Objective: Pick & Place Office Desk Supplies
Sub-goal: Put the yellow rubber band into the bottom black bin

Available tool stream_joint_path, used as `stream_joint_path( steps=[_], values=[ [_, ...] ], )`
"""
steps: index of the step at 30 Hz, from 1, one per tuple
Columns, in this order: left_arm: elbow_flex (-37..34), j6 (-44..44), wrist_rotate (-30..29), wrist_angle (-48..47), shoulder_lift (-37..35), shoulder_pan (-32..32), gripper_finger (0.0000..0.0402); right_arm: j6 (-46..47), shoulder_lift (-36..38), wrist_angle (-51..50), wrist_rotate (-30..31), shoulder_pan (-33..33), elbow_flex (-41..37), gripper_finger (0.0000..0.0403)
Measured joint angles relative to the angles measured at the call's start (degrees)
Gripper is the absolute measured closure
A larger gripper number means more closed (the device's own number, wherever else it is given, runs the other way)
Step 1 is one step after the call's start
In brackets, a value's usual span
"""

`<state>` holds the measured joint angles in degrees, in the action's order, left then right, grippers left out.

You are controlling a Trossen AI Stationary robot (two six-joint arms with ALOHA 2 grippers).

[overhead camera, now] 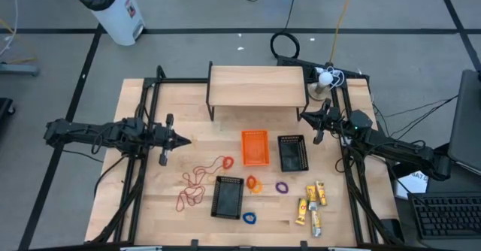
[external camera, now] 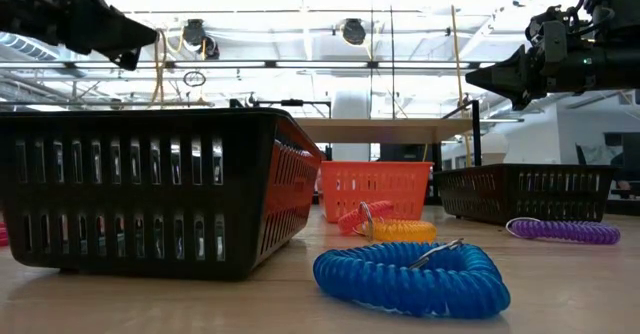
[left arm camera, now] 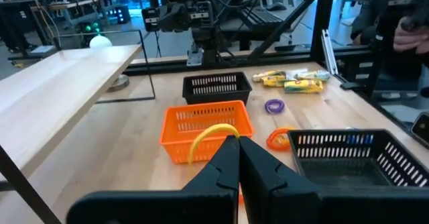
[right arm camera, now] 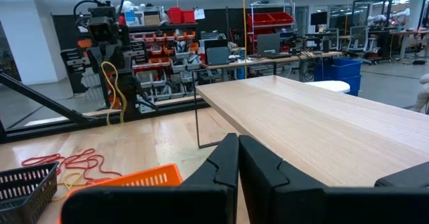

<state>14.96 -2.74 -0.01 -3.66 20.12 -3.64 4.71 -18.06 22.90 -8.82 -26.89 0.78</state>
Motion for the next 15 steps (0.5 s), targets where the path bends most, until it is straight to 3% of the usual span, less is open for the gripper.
stream_joint_path(
  steps=[7,15],
  values=[
    [2.26,7.68,-4.09,0.92,3.86,-0.67,0.0401,-0.02,0.00,0.00,0.02,-0.02,0.00,0.0399],
    [12.63,8.99,-7.10,0.83,19.50,-6.09,0.0401,0.09,-0.02,0.02,0.02,0.00,0.00,0.0399]
  ],
)
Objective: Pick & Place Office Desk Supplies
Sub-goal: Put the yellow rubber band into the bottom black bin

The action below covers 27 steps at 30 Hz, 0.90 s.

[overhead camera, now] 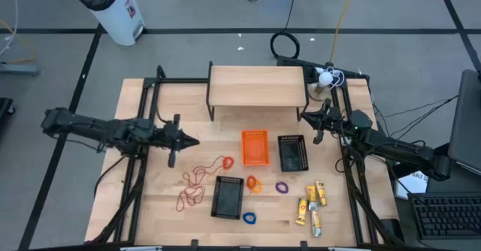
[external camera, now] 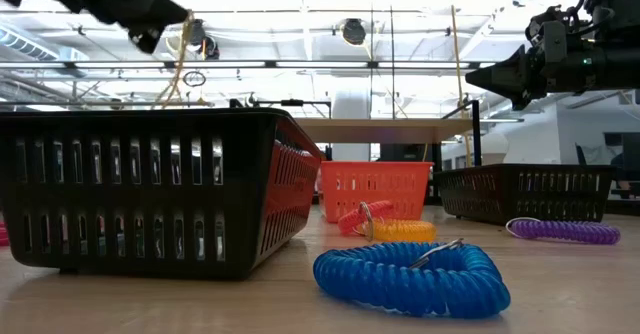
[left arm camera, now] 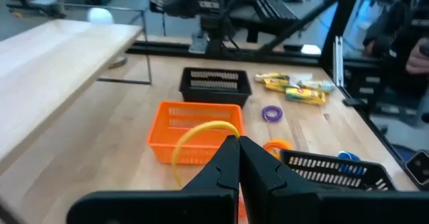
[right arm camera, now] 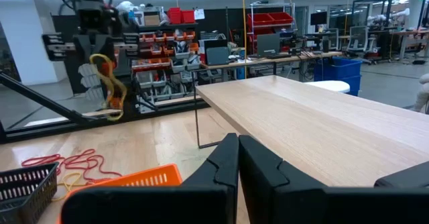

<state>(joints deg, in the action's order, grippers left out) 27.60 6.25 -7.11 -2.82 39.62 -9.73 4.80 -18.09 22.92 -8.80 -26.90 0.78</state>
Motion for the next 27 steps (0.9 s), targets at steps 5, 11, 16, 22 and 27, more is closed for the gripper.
stream_joint_path(
  steps=[5,11,16,22,27],
  values=[
    [6.77,-0.44,3.26,-0.10,8.35,-2.18,0.0401,0.07,0.01,0.00,-0.12,-0.01,-0.01,0.0399],
    [13.11,9.41,5.63,-0.48,15.32,-4.34,0.0401,0.07,0.00,-0.02,-0.15,0.00,0.00,0.0399],
    [16.81,20.93,3.38,0.01,20.47,-7.63,0.0401,0.09,0.01,-0.02,-0.15,-0.01,0.00,0.0399],
    [17.79,33.09,-4.94,0.10,25.52,-11.02,0.0401,0.77,0.00,-0.01,-0.17,0.00,0.00,0.0399],
    [17.79,39.43,-4.37,2.09,29.87,-13.41,0.0401,0.77,0.00,-0.02,-0.17,0.00,0.00,0.0399]
  ],
)
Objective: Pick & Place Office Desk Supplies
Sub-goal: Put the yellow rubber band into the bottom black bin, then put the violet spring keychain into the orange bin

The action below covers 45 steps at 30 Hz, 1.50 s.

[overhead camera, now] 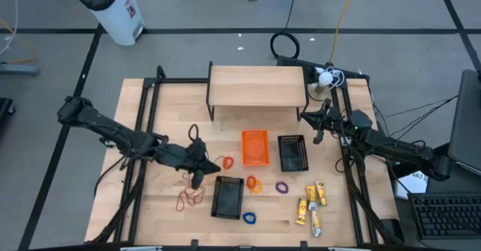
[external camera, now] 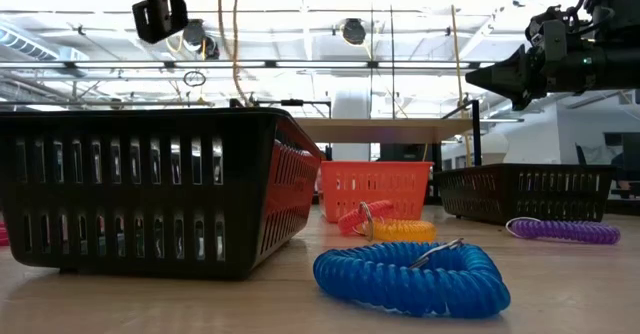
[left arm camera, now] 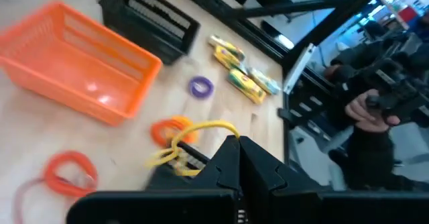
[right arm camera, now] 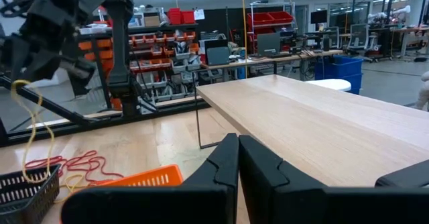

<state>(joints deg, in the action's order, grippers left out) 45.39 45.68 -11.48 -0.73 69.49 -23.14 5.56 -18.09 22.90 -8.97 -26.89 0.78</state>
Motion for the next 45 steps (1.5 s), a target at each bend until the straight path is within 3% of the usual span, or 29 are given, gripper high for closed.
stream_joint_path(
  steps=[5,10,23,28,33,39,42,45],
  values=[
    [0.00,4.32,5.39,5.94,4.82,-0.80,0.0401,0.00,0.00,0.03,-0.02,0.00,-0.01,0.0399],
    [-0.02,6.18,12.56,4.02,8.22,-0.53,0.0401,0.00,0.02,0.16,-0.02,0.00,0.00,0.0399],
    [-0.02,0.49,16.02,-0.77,9.82,2.15,0.0385,-0.12,0.00,0.44,-0.02,0.00,0.00,0.0399],
    [-0.02,-2.07,16.14,-1.06,9.82,1.59,0.0345,-0.22,0.00,0.46,-0.02,0.00,0.00,0.0399],
    [-0.02,-0.73,16.05,-0.07,9.82,2.07,0.0275,-0.22,0.00,0.46,-0.02,0.00,0.00,0.0399],
    [1.09,-4.73,24.03,-0.92,6.26,5.60,0.0215,-0.22,0.00,0.44,-0.02,0.00,0.00,0.0399],
    [3.21,-9.87,19.98,-8.22,0.57,6.54,0.0220,-0.22,0.01,0.44,-0.02,0.00,-0.01,0.0399],
    [5.59,-16.06,9.57,-17.01,-6.82,7.37,0.0253,-0.22,0.02,0.45,-0.04,0.00,0.00,0.0399]
  ],
)
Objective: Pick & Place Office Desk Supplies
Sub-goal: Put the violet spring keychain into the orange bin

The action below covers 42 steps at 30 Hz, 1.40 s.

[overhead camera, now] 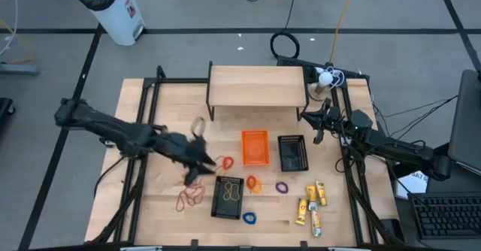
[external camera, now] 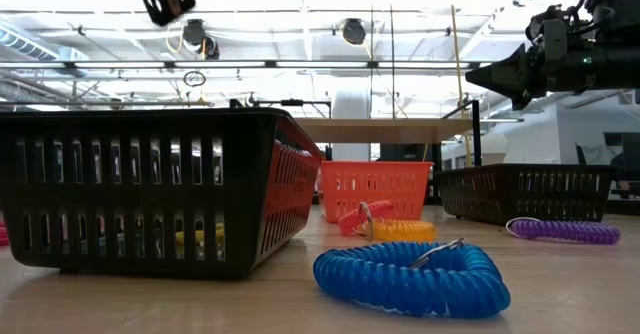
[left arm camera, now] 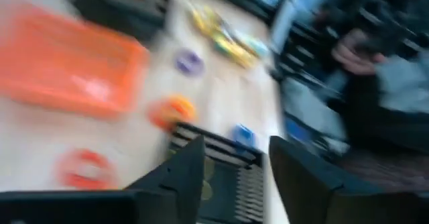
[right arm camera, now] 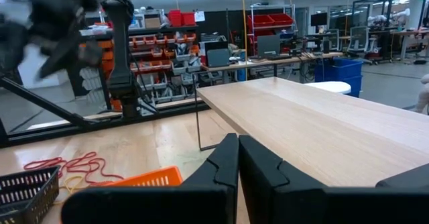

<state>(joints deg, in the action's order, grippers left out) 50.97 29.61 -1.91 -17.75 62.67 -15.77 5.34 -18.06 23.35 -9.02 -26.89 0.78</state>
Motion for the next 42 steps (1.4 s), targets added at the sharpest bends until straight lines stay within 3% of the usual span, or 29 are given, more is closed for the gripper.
stream_joint_path(
  steps=[8,11,13,21,25,29,35,42],
  values=[
    [0.55,-19.26,-26.88,-14.47,-19.88,0.49,0.0388,-0.02,-0.02,0.65,0.00,0.00,0.00,0.0399],
    [-2.04,-18.51,-36.29,-15.12,-24.15,0.53,0.0390,-0.02,-0.02,0.91,0.00,0.00,0.00,0.0399],
    [-4.82,-19.57,-38.40,-12.97,-25.99,0.80,0.0387,0.00,0.00,1.14,0.00,0.00,-0.02,0.0399],
    [-19.35,-33.11,-26.21,5.18,-32.10,3.97,0.0397,0.16,0.00,0.87,-0.17,0.00,0.00,0.0399],
    [-25.99,-34.21,-26.12,10.95,-33.63,6.37,0.0398,0.17,0.00,0.77,-0.19,0.00,0.00,0.0399],
    [-28.99,-35.03,-25.64,13.13,-37.64,8.08,0.0400,0.17,-0.02,0.03,-0.21,0.00,0.00,0.0399],
    [-31.32,-36.33,-17.62,13.04,-46.06,8.30,0.0399,0.00,-0.02,0.42,-0.15,0.00,0.00,0.0399],
    [-38.43,-31.04,-15.92,14.97,-50.54,8.31,0.0400,1.46,-0.01,0.27,-0.22,0.00,0.00,0.0399]
  ],
)
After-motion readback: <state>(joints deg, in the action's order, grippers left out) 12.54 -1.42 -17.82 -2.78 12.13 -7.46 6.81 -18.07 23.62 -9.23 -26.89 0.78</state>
